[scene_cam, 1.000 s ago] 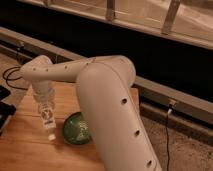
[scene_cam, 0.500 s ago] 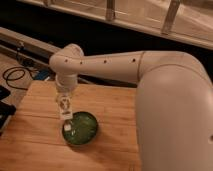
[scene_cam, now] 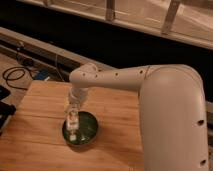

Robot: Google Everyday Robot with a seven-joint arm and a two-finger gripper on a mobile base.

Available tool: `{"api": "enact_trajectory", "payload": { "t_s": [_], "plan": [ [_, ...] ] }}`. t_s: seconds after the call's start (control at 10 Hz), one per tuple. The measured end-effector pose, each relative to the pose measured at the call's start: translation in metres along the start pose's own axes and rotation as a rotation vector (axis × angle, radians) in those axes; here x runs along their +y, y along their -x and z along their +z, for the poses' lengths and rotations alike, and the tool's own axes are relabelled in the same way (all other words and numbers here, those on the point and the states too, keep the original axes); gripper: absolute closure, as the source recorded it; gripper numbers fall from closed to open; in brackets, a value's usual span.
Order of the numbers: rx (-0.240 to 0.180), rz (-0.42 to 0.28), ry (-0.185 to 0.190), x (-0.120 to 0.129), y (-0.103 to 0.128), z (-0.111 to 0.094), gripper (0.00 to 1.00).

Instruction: Place the bottle in the ceramic bowl

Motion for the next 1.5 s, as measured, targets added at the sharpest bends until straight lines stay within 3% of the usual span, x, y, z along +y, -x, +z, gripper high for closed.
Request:
{"api": "enact_trajectory", "payload": {
  "t_s": [0.2,0.3,0.7,0.8,1.5],
  "plan": [
    [-0.001,0.003,0.000,-0.0015,0.0000,-0.0006,0.81],
    [-0.001,0.002,0.000,-0.0010,0.0003,-0.0008,0.66],
    [-0.001,0.000,0.000,0.0002,0.0005,-0.0004,0.28],
    [-0.001,0.001,0.000,-0.0003,0.0005,-0.0007,0.23],
    [-0.001,0.001,0.000,-0.0005,0.0006,-0.0004,0.20]
  ]
}}
